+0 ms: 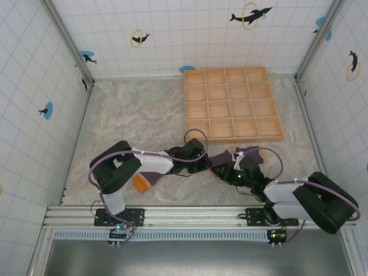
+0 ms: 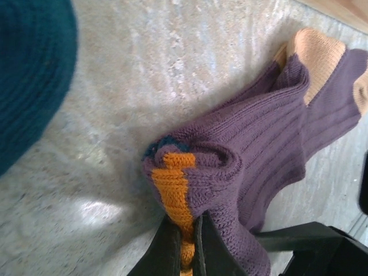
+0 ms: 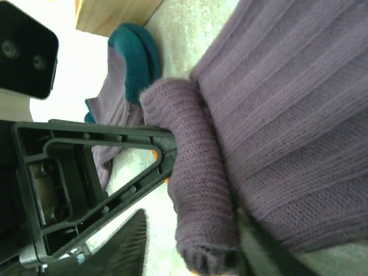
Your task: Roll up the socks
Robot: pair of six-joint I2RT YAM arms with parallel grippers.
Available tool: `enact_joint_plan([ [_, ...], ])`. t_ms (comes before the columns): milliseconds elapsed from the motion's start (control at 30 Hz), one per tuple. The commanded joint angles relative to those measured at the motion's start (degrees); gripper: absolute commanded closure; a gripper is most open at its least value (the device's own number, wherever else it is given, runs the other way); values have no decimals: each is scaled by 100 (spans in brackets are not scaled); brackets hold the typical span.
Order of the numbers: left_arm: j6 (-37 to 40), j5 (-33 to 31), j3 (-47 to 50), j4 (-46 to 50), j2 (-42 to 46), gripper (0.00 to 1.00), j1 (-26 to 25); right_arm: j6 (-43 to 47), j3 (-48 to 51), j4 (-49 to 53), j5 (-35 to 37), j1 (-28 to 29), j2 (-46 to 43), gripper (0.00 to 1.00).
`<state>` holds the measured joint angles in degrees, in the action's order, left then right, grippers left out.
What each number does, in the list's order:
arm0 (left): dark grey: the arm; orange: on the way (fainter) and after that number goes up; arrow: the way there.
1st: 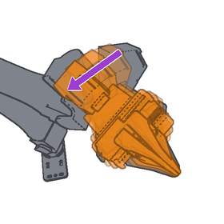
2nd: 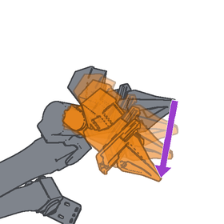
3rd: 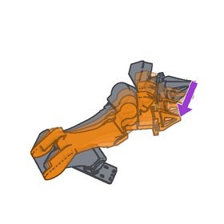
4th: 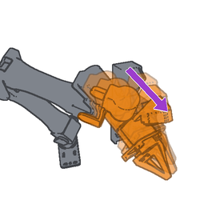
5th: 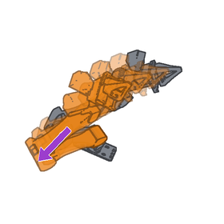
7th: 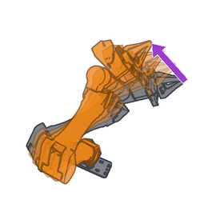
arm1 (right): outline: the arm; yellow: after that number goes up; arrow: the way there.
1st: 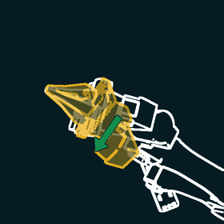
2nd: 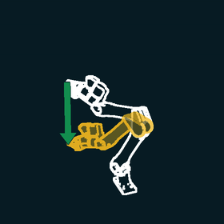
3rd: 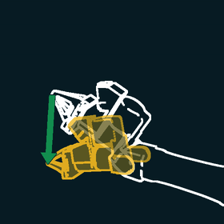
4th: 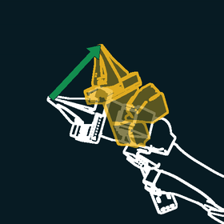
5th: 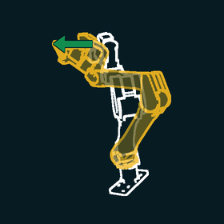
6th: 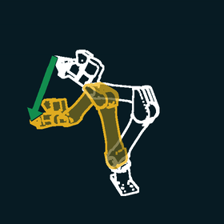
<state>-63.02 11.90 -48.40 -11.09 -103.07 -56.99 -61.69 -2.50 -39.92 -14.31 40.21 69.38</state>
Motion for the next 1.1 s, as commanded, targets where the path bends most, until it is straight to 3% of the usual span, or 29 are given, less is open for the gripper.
enact_joint_plan([
  [0, 41, -322, 0, 1724, 154, 100, 71, 1221, -340, 1518, 180, 45, -417, 46],
  [100, -33, -311, -96, 2160, 271, 100, 74, 1954, -556, 1889, 308, 160, -783, 39],
  [267, -156, -215, -202, 2556, 357, 100, 74, 3101, -777, 2300, 1120, 688, -1153, 36],
  [433, -203, -156, -359, 2928, 350, 100, 92, 4493, -935, 2403, 2780, 1873, -1104, 37],
  [600, -161, -80, -515, 3142, 318, 100, 114, 5525, -1156, 2146, 4334, 2983, -464, 38],
  [767, -243, -42, -401, 3147, 447, 100, 196, 6144, -1258, 1498, 4901, 3560, 141, 41],
  [1067, -430, 95, -126, 2971, 621, 100, 303, 6707, -1553, 848, 5106, 3764, 1106, 45],
])
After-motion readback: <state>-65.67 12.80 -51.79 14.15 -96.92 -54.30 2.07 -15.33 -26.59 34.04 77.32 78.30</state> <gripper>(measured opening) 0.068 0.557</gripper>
